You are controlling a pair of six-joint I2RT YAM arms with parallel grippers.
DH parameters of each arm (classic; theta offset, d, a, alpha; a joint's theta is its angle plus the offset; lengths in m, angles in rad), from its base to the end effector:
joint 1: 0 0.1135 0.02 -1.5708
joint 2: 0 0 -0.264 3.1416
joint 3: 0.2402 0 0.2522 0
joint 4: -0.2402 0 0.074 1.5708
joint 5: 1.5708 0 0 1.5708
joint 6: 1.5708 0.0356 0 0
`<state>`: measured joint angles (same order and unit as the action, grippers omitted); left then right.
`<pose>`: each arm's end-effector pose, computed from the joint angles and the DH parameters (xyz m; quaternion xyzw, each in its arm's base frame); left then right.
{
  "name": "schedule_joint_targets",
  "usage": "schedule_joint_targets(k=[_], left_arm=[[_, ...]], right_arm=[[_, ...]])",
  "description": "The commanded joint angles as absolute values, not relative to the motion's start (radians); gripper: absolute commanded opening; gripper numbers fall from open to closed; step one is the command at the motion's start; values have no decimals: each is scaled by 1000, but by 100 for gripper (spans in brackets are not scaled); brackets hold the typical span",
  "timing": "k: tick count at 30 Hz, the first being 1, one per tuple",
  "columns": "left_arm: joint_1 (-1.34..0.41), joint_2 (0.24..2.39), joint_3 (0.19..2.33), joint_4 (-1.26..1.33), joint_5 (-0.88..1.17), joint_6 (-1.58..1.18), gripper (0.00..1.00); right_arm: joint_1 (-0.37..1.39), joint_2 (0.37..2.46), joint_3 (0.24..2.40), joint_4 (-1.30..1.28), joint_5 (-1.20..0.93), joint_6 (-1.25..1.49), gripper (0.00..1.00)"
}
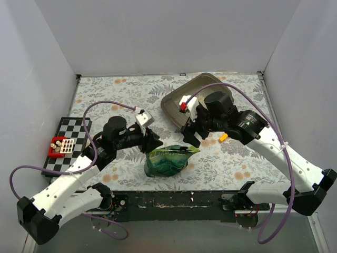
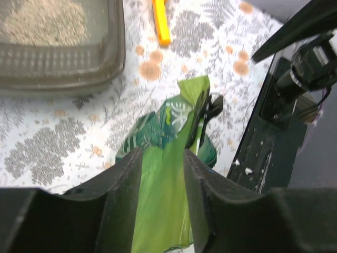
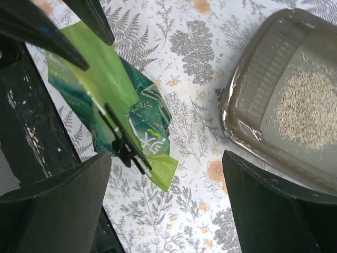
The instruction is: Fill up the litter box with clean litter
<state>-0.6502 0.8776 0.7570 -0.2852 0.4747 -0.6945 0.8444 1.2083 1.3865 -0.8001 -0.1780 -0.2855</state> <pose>0.1484 -0.1333 0.3050 0.1113 0.8143 -0.4866 0.2960 0.1583 0.1877 0.3993 -0.5086 0.7266 0.2015 0.4156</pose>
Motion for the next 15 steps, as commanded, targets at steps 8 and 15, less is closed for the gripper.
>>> schedule_joint_targets(k=[8, 15], left_arm=[[-649, 880, 978, -354, 394, -707, 98], [-647, 945, 1104, -368, 296, -745, 98]], right_arm=[[847, 1115, 1428, -825, 237, 176, 95], [848, 1005, 1402, -801, 369, 247, 96]])
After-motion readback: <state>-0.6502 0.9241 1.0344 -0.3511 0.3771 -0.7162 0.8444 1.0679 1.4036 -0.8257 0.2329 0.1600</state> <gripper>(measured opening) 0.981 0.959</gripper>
